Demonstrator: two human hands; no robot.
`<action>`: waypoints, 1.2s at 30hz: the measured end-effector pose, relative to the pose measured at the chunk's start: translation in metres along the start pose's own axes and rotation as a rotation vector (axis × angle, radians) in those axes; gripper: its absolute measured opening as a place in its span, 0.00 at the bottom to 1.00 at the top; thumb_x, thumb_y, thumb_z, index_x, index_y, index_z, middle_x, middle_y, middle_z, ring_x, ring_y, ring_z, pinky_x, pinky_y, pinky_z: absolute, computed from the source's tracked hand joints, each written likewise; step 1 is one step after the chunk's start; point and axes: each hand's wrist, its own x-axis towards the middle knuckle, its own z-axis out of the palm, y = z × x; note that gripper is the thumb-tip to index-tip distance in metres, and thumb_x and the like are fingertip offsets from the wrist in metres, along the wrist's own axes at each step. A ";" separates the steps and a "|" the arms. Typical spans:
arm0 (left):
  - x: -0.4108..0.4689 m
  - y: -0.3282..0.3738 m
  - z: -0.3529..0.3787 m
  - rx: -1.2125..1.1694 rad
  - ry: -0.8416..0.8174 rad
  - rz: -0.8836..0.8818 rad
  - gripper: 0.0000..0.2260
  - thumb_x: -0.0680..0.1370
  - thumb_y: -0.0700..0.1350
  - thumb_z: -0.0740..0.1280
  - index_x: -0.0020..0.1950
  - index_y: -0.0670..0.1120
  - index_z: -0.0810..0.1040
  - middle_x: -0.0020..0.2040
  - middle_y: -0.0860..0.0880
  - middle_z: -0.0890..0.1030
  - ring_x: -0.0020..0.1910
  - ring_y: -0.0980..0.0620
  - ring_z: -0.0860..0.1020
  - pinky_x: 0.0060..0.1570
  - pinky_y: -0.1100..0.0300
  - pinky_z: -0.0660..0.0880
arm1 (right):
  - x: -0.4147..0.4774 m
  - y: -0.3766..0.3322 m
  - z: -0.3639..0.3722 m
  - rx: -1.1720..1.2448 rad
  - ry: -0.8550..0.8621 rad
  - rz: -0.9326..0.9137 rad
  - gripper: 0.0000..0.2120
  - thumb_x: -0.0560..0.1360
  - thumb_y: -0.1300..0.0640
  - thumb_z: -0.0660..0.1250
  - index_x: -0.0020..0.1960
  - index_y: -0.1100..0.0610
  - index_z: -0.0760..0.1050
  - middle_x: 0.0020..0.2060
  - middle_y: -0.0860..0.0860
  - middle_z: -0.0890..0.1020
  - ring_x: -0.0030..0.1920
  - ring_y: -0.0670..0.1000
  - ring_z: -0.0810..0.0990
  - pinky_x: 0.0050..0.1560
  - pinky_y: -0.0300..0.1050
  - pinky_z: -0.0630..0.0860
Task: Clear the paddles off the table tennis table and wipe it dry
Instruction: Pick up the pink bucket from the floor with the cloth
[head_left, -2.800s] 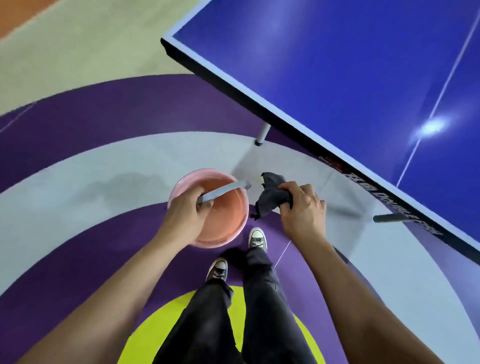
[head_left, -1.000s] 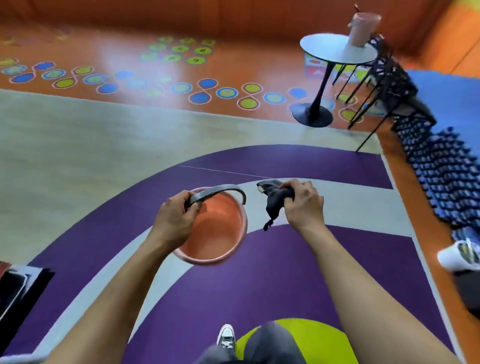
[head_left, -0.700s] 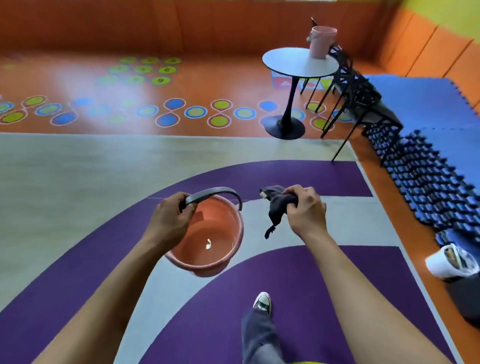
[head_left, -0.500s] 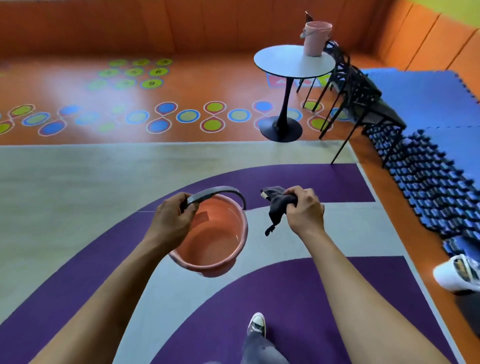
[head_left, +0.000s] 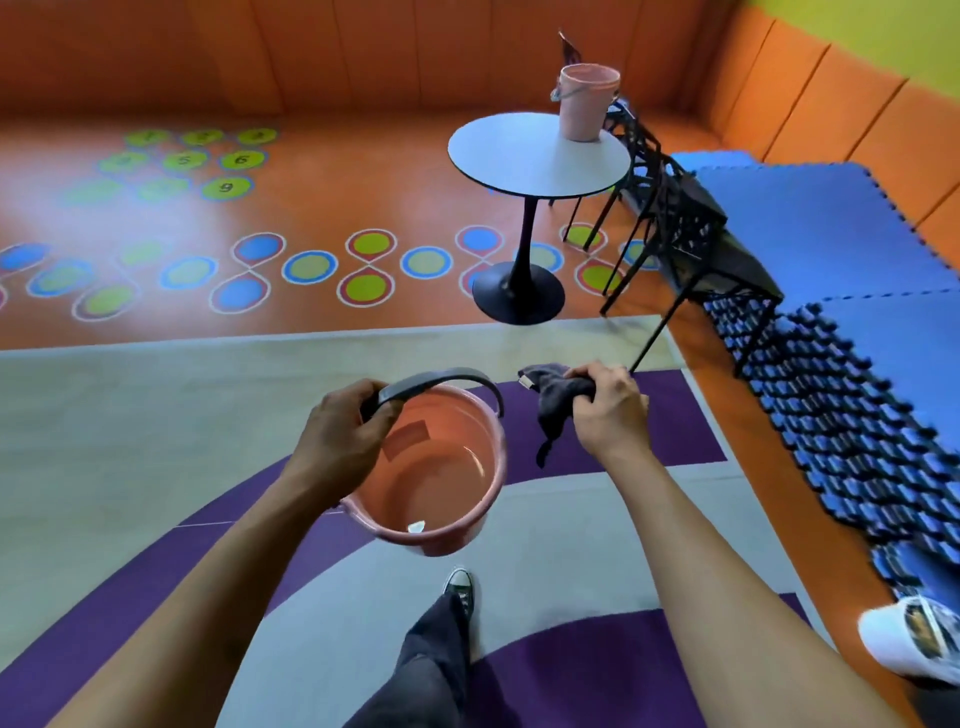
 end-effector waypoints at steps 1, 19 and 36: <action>0.025 0.000 0.004 -0.001 -0.011 0.012 0.04 0.81 0.44 0.68 0.53 0.47 0.83 0.44 0.49 0.84 0.45 0.46 0.82 0.46 0.48 0.78 | 0.025 -0.001 0.003 0.008 0.007 0.011 0.16 0.76 0.62 0.63 0.60 0.49 0.79 0.55 0.56 0.77 0.59 0.61 0.76 0.61 0.54 0.66; 0.477 0.060 0.065 0.027 0.036 0.129 0.05 0.83 0.43 0.65 0.55 0.46 0.80 0.42 0.49 0.81 0.40 0.50 0.78 0.37 0.56 0.73 | 0.441 -0.027 0.045 0.088 0.060 0.066 0.17 0.73 0.64 0.64 0.57 0.48 0.80 0.54 0.53 0.77 0.57 0.60 0.78 0.62 0.58 0.72; 0.892 0.134 0.132 0.002 0.151 0.167 0.08 0.83 0.44 0.65 0.58 0.44 0.81 0.45 0.47 0.82 0.43 0.46 0.78 0.39 0.57 0.63 | 0.839 -0.056 0.084 0.007 0.054 0.017 0.17 0.72 0.63 0.66 0.57 0.50 0.81 0.51 0.56 0.79 0.55 0.62 0.78 0.61 0.56 0.71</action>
